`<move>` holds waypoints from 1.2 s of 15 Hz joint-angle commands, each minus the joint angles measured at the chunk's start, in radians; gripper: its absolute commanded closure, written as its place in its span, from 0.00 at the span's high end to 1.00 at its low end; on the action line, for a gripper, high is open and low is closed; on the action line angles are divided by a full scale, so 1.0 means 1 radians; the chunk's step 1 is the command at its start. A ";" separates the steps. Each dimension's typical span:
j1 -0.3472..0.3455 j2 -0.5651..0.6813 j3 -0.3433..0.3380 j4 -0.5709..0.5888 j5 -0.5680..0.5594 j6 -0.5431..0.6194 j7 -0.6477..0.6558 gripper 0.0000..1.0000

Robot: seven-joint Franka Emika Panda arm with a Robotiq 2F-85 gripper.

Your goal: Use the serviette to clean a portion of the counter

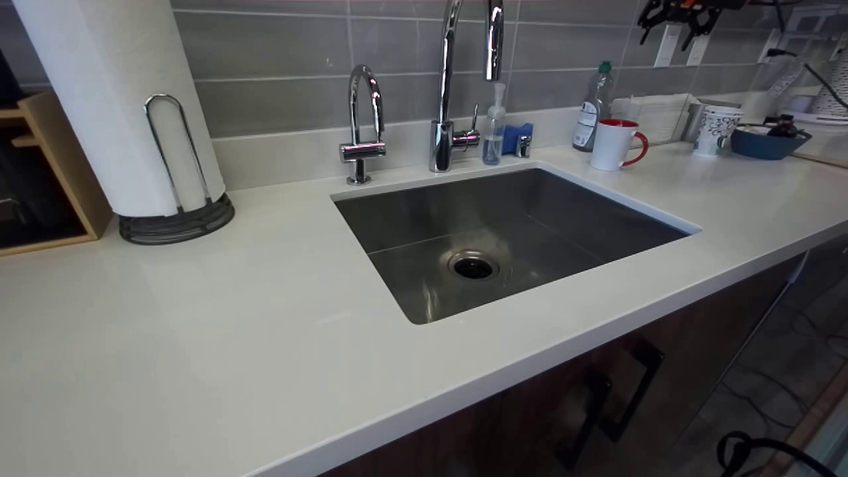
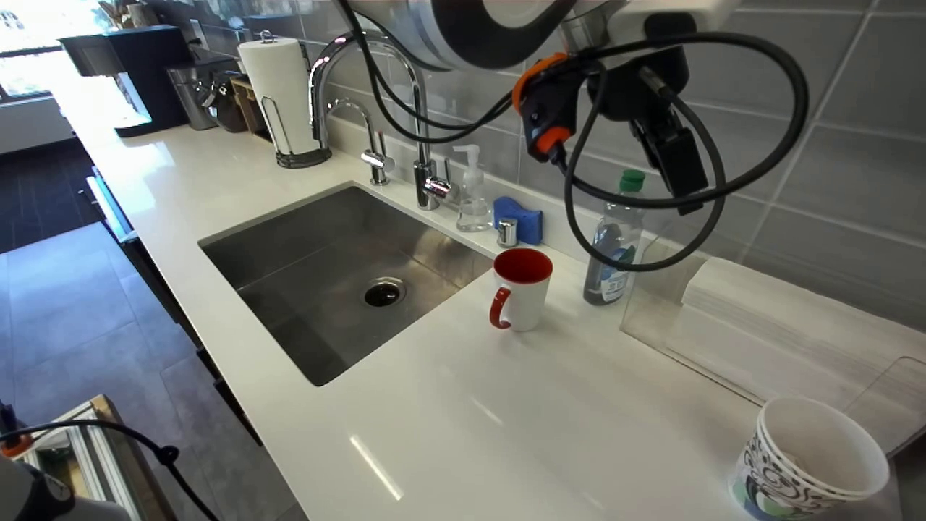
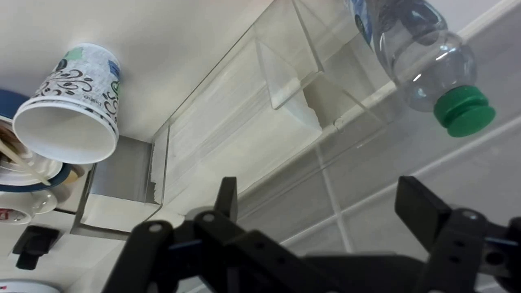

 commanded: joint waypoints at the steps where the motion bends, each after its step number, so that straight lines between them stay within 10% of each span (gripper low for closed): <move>1: -0.002 0.105 -0.037 0.123 0.018 -0.019 0.060 1.00; 11: -0.103 0.376 -0.011 0.486 0.174 -0.194 0.023 0.98; 12: -0.112 0.400 -0.008 0.520 0.182 -0.215 0.024 0.76; 18: -0.159 0.531 0.012 0.688 0.225 -0.276 0.048 0.39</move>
